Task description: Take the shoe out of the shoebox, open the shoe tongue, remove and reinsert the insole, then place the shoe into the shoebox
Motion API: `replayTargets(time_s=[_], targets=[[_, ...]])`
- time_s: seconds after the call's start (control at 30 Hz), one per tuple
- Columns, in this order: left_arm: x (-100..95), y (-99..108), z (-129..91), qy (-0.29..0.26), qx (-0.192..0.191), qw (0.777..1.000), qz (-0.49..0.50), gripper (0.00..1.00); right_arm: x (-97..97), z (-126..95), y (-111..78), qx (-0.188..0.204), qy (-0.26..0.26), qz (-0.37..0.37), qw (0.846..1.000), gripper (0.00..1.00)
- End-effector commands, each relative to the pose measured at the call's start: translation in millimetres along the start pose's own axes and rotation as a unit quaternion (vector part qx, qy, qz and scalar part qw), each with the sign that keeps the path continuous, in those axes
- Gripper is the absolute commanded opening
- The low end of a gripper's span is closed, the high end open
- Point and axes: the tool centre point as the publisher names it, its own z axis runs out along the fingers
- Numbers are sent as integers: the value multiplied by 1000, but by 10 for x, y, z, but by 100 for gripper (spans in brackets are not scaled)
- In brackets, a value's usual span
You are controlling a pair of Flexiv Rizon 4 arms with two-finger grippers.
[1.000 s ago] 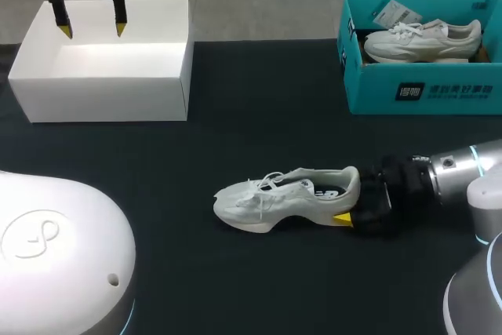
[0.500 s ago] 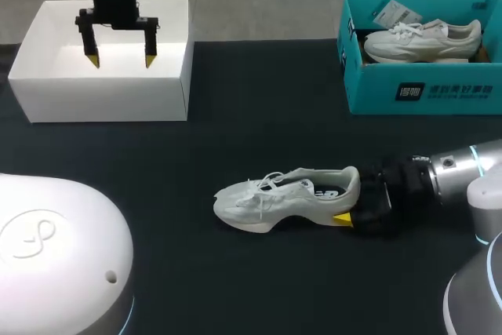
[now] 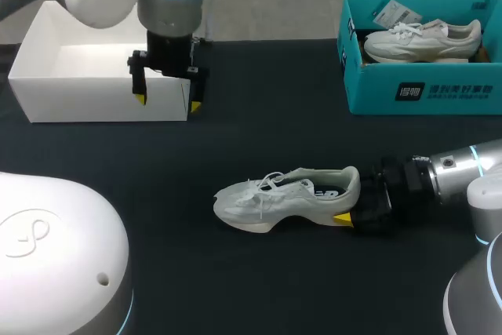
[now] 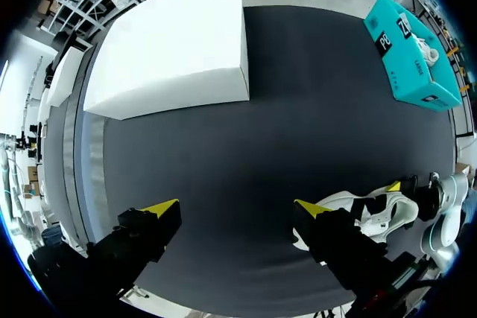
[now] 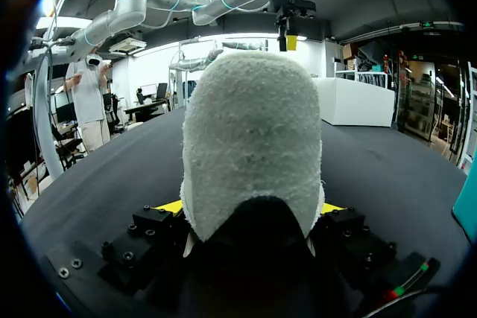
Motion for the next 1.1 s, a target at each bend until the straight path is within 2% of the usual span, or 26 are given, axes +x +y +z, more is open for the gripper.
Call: replayTargets(time_s=[0.03, 0.73, 0.87, 1.1], targets=[[115, 130, 77, -1, 23, 1000, 9, 100, 3, 33, -32, 3, 0, 1, 1000, 0], [154, 171, 107, -5, 19, 1000, 18, 100, 3, 33, -32, 3, 0, 1, 1000, 0], [350, 279, 128, 18, -8, 1000, 19, 100, 3, 33, -32, 3, 0, 1, 1000, 0], [757, 421, 208, 37, -17, 999, 37, 100, 3, 33, -32, 3, 0, 1, 1000, 0]])
